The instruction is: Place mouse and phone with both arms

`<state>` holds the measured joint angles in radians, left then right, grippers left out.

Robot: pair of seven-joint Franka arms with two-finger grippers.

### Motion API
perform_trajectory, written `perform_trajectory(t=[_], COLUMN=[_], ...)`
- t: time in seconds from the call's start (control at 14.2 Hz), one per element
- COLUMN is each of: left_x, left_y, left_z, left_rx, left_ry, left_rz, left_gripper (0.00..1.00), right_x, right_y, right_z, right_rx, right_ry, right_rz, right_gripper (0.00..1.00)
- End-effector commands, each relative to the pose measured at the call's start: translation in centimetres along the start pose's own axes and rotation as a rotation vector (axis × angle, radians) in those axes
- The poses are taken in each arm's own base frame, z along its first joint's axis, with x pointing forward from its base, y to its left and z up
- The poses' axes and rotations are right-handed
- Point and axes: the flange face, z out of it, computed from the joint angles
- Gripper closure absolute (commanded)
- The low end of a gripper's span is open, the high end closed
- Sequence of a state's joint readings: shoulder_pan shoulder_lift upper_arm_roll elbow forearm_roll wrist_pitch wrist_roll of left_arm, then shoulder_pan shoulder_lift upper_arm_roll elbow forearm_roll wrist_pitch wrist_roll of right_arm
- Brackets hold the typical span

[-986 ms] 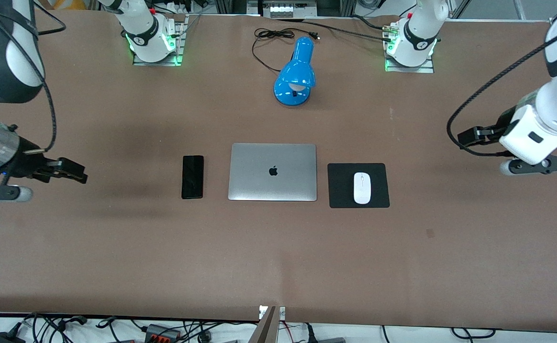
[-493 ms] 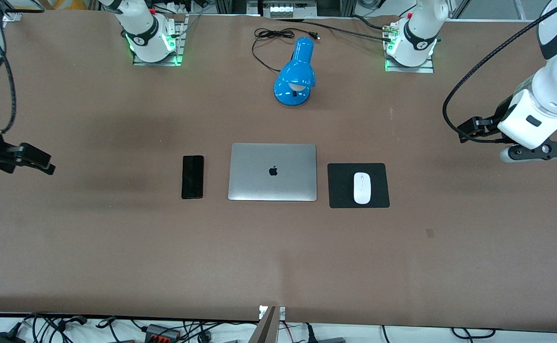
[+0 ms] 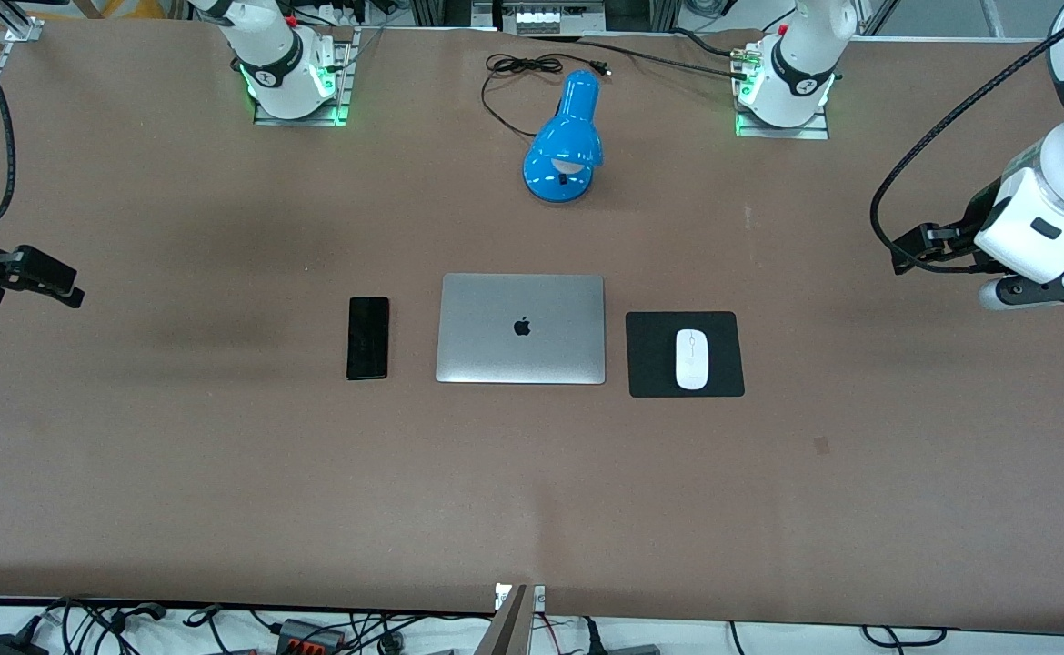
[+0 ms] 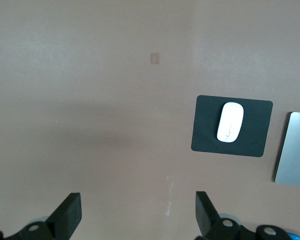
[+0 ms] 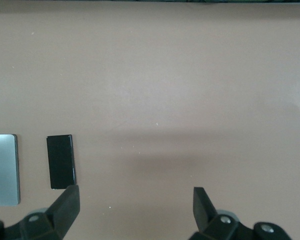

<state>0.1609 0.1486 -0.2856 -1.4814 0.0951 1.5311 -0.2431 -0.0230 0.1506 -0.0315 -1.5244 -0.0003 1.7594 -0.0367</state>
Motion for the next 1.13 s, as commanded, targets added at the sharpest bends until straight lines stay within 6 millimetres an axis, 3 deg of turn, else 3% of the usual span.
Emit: perform_trajectory(t=[0.0, 0.28, 0.56, 1.06], left_x=[-0.5, -1.1, -2.2, -2.0], left_y=[-0.5, -1.3, -1.0, -1.3], left_z=[-0.4, -0.1, 0.1, 0.0], left_rx=[-0.014, -0.036, -0.052, -0.056], left_ry=[0.007, -0.006, -0.025, -0.018], left_rz=[0.006, -0.026, -0.022, -0.019], left_gripper=[0.0, 0.0, 0.0, 0.0], right_x=[-3.8, -6.0, -6.2, -6.3], right_y=[0.0, -0.2, 0.2, -0.1], right_z=[0.6, 0.1, -1.8, -1.3], right_rx=[-0.016, -0.041, -0.018, -0.015], right_ry=[0.025, 0.012, -0.024, -0.045], right_rz=[-0.024, -0.039, -0.052, -0.048], right_gripper=[0.0, 0.0, 0.0, 0.0])
